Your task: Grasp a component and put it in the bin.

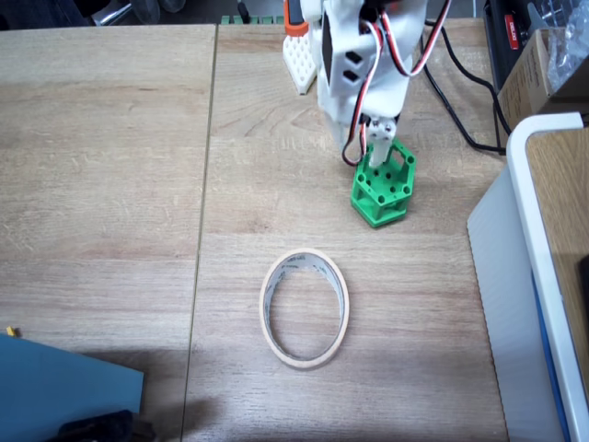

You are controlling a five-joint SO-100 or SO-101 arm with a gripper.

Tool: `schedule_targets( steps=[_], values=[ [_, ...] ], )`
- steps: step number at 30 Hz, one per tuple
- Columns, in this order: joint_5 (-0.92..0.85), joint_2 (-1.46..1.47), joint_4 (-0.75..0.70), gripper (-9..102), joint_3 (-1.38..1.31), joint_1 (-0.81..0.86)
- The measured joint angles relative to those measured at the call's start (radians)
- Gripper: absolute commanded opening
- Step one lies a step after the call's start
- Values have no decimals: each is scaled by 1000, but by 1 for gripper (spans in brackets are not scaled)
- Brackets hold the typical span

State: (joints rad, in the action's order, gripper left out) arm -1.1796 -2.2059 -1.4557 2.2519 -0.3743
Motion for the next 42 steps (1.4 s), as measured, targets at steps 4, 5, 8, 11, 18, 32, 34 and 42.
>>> schedule_targets(
  steps=[4, 5, 8, 11, 18, 32, 34, 42],
  values=[
    [0, 5, 38, 17, 0, -2],
    [0, 11, 41, 17, 0, -2],
    [0, 49, 49, 17, 0, -2],
    [0, 89, 54, 17, 0, -2],
    [0, 158, 61, 17, 6, -2],
    [0, 259, 64, 8, 6, -3],
    [0, 259, 64, 5, 6, -6],
    [2, 259, 64, 0, 6, -9]
  ],
)
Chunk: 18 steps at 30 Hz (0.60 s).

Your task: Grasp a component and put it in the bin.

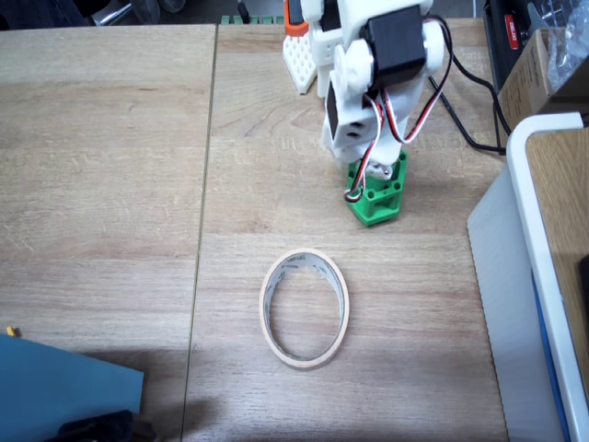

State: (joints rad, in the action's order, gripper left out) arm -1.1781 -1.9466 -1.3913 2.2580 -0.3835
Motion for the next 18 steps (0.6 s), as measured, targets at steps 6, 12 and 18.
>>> schedule_targets(
  steps=[6, 12, 18],
  values=[
    [2, -3, 0, 0, 0, 0],
    [-2, -137, 0, 0, -71, 0],
    [5, -245, -14, 0, -155, 11]
  ],
)
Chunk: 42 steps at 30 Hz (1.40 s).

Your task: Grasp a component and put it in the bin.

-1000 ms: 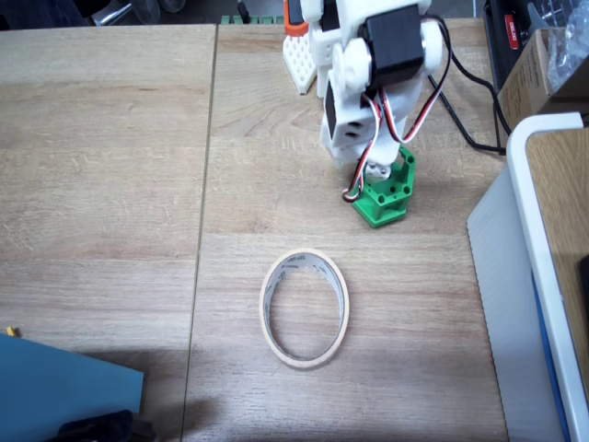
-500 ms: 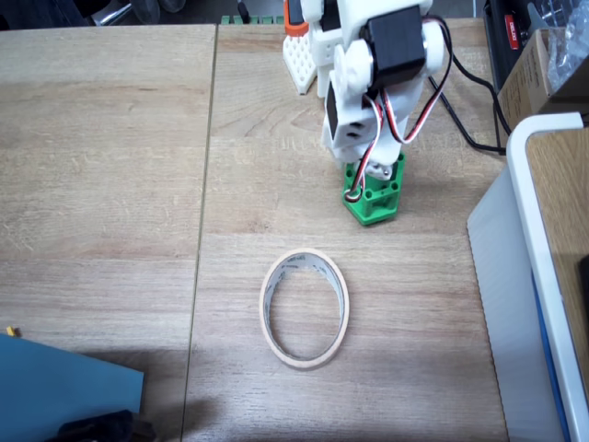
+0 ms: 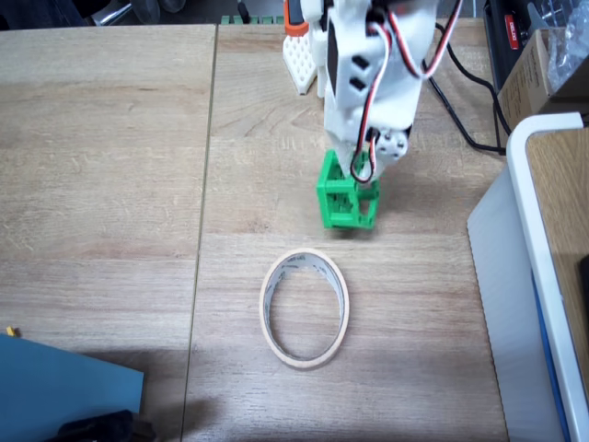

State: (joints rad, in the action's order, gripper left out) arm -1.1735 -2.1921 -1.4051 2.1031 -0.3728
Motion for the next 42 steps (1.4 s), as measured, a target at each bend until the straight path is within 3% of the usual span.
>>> schedule_targets(
  steps=[11, 18, 31, 42],
  values=[
    [-6, -37, -2, 0, -170, 2],
    [-6, -34, -2, 0, -219, 147],
    [-6, 250, 101, 0, -353, 330],
    [-6, 413, 155, 0, -446, 337]
  ],
)
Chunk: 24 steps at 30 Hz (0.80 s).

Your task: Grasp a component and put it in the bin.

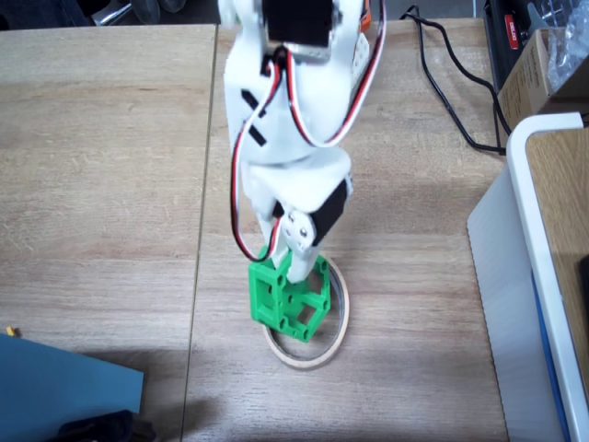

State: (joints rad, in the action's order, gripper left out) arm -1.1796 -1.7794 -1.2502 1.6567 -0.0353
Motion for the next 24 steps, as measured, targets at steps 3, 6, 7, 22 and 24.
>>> schedule_targets(
  steps=[3, 6, 7, 22, 24],
  values=[
    [0, 11, 0, 0, 0, 0],
    [0, 28, 3, 0, 0, 0],
    [0, 35, 6, 0, 0, 0],
    [0, 74, 9, 13, -2, 0],
    [0, 74, 9, 14, -2, 0]
  ],
)
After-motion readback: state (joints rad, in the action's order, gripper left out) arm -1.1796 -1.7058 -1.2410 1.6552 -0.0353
